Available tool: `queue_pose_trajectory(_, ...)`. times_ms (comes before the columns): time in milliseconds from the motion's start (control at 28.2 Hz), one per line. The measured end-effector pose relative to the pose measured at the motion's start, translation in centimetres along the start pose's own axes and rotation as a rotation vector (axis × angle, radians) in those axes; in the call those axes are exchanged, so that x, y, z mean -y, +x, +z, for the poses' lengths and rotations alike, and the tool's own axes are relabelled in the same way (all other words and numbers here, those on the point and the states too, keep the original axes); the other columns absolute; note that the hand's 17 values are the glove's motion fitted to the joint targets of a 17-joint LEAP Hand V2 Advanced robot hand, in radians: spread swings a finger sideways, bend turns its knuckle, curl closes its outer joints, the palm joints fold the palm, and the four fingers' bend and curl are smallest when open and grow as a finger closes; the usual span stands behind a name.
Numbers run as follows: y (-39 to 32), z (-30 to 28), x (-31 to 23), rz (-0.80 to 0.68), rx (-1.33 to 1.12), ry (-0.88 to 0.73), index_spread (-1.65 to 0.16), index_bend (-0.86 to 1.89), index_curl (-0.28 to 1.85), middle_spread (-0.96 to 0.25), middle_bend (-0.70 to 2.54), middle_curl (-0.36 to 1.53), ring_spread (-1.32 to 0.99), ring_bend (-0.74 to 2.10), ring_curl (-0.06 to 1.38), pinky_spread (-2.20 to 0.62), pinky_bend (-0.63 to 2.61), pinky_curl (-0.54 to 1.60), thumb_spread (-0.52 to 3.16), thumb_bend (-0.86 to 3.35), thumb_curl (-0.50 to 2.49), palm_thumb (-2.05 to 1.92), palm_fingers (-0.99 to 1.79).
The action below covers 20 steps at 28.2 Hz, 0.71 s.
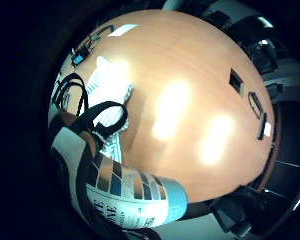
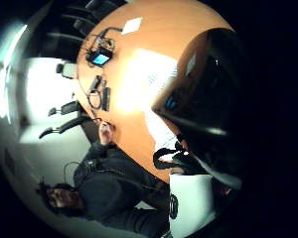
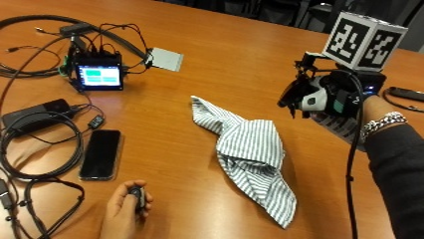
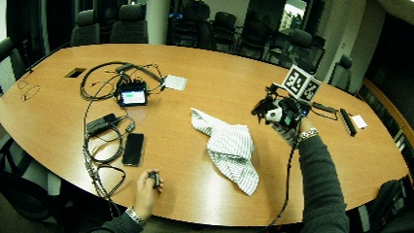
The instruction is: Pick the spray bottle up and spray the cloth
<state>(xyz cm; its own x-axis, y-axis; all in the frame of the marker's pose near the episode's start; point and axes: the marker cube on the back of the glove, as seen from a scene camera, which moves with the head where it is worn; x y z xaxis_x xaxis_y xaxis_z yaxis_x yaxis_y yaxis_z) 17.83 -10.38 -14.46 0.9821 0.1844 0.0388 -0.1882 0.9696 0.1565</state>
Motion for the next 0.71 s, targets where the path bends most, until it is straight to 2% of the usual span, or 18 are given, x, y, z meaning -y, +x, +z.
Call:
queue_pose_trajectory(213, -1.2, 1.6, -0.3, 0.021, -0.208, -0.144, -0.30, 0.21, 0.53, -0.25, 0.43, 0.47, -0.19, 0.53, 0.43, -0.25, 0.46, 0.38, 0.54, -0.03, 0.71, 0.88, 1.33)
queue_pose_trajectory(533, -2.8, 6.8, -0.5, 0.051, -0.314, -0.376, -0.30, 0.21, 0.54, -0.25, 0.43, 0.47, -0.19, 0.53, 0.43, -0.26, 0.46, 0.38, 0.52, -0.03, 0.73, 0.88, 1.33)
queue_pose_trajectory(710, -3.1, 8.7, -0.5, 0.057, -0.400, -0.443, -0.31, 0.20, 0.55, -0.25, 0.44, 0.47, -0.19, 0.53, 0.43, -0.26, 0.46, 0.38, 0.51, -0.03, 0.74, 0.87, 1.33)
